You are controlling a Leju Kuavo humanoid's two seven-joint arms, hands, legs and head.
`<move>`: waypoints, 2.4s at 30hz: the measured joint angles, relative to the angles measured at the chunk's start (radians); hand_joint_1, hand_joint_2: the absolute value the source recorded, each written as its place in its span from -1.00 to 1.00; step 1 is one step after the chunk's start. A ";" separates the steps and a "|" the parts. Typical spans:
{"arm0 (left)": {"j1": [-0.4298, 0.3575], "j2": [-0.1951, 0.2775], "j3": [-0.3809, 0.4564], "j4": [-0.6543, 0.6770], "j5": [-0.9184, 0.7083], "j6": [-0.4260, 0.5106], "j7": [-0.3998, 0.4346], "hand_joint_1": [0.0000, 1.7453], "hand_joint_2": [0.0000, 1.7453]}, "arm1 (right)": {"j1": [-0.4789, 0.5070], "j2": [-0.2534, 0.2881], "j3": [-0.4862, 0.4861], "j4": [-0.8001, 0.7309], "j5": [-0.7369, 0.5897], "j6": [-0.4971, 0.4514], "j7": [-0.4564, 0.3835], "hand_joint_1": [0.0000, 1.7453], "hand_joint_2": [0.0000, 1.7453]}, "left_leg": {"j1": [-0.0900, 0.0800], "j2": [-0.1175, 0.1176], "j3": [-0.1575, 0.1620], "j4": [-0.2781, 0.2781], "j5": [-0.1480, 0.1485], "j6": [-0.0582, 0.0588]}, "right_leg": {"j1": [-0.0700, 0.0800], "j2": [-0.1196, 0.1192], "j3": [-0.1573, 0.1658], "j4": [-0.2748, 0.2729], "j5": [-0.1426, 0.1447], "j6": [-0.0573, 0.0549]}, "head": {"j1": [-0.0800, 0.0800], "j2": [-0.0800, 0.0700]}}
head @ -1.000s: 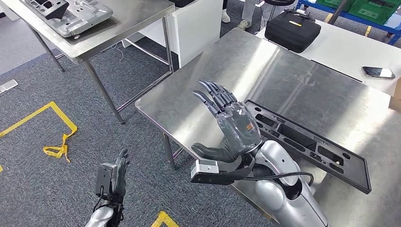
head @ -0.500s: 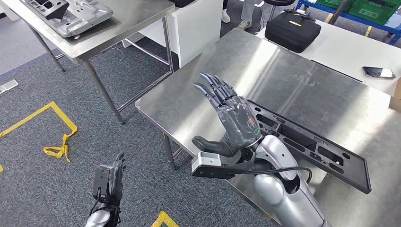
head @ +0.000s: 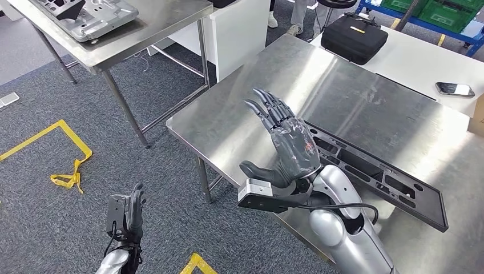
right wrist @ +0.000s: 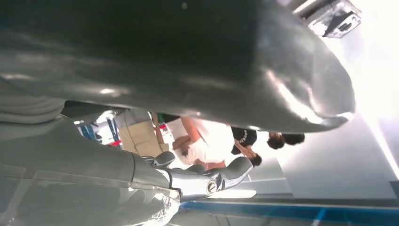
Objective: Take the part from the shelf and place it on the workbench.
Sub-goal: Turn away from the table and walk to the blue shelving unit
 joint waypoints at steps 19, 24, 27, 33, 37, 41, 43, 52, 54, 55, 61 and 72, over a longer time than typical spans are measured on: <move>0.007 0.011 0.042 -0.001 0.014 -0.017 0.019 -1.00 -1.00 | 0.045 0.020 -0.059 0.003 -0.029 -0.032 0.008 -1.00 -1.00 | 0.044 0.022 0.044 0.095 -0.090 -0.097 | 0.001 -0.011 0.090 -0.288 0.168 -0.039 | -0.009 0.000; 0.010 0.014 0.048 -0.006 0.014 -0.024 0.019 -1.00 -1.00 | 0.055 0.027 -0.084 0.003 -0.039 -0.039 0.009 -1.00 -1.00 | 0.032 0.014 0.069 0.018 -0.071 -0.064 | 0.003 -0.012 0.069 -0.280 0.189 -0.001 | -0.007 0.000; 0.012 0.019 0.049 -0.006 0.014 -0.029 0.019 -1.00 -1.00 | 0.068 0.026 -0.112 0.003 -0.054 -0.047 0.011 -1.00 -1.00 | 0.028 0.018 0.038 0.014 -0.039 -0.031 | 0.001 -0.009 0.019 -0.178 0.104 -0.013 | -0.004 0.000; 0.023 0.021 0.051 -0.007 0.017 -0.026 0.020 -1.00 -1.00 | 0.092 0.017 -0.178 0.003 -0.106 -0.073 0.012 -1.00 -1.00 | 0.011 0.017 -0.045 0.016 0.025 -0.020 | 0.017 -0.004 0.068 -0.069 0.046 -0.012 | -0.003 0.000; 0.029 0.021 0.051 -0.017 0.022 -0.018 0.024 -1.00 -1.00 | 0.089 0.008 -0.222 0.004 -0.134 -0.082 0.013 -1.00 -1.00 | 0.009 0.017 -0.065 0.011 0.064 -0.034 | 0.040 -0.004 0.219 -0.298 0.048 -0.041 | -0.003 0.000; 0.048 0.021 0.051 -0.040 0.026 -0.011 0.038 -1.00 -1.00 | 0.089 -0.004 -0.257 0.014 -0.154 -0.101 0.030 -1.00 -1.00 | 0.013 0.010 -0.084 0.034 0.035 -0.060 | 0.026 -0.018 0.201 -0.319 0.091 -0.067 | -0.002 0.000; 0.054 0.020 0.051 -0.052 0.025 -0.007 0.047 -1.00 -1.00 | 0.088 -0.008 -0.273 0.025 -0.163 -0.107 0.038 -1.00 -1.00 | 0.020 0.011 -0.116 0.137 -0.065 -0.075 | 0.021 -0.030 0.181 -0.321 0.117 -0.076 | -0.004 0.000; 0.065 0.015 0.051 -0.083 0.020 -0.001 0.054 -1.00 -1.00 | 0.093 -0.023 -0.306 0.055 -0.169 -0.113 0.042 -1.00 -1.00 | 0.044 0.088 0.066 0.040 -0.080 -0.113 | 0.017 -0.112 0.067 -0.275 0.182 -0.037 | -0.005 0.000; 0.067 0.015 0.053 -0.085 0.020 -0.001 0.054 -1.00 -1.00 | 0.095 -0.025 -0.307 0.059 -0.169 -0.114 0.043 -1.00 -1.00 | 0.035 0.066 0.053 0.030 -0.068 -0.081 | 0.014 -0.128 0.063 -0.275 0.193 -0.019 | -0.001 0.000; 0.067 0.015 0.054 -0.085 0.020 -0.002 0.054 -1.00 -1.00 | 0.096 -0.026 -0.308 0.061 -0.170 -0.114 0.044 -1.00 -1.00 | 0.033 0.056 0.044 0.028 -0.056 -0.067 | 0.010 -0.118 0.058 -0.269 0.186 -0.013 | -0.001 0.000; 0.068 0.018 0.056 -0.088 0.022 -0.012 0.054 -1.00 -1.00 | 0.099 -0.045 -0.322 0.081 -0.178 -0.119 0.052 -1.00 -1.00 | 0.023 -0.010 -0.054 0.024 0.029 -0.030 | 0.014 -0.002 -0.019 0.023 -0.007 -0.034 | 0.005 0.000; 0.071 0.019 0.053 -0.090 0.028 -0.006 0.055 -1.00 -1.00 | 0.098 -0.055 -0.332 0.090 -0.172 -0.133 0.071 -1.00 -1.00 | 0.018 -0.082 -0.148 0.014 0.108 -0.081 | 0.019 0.028 0.209 -0.316 0.077 -0.065 | -0.001 0.000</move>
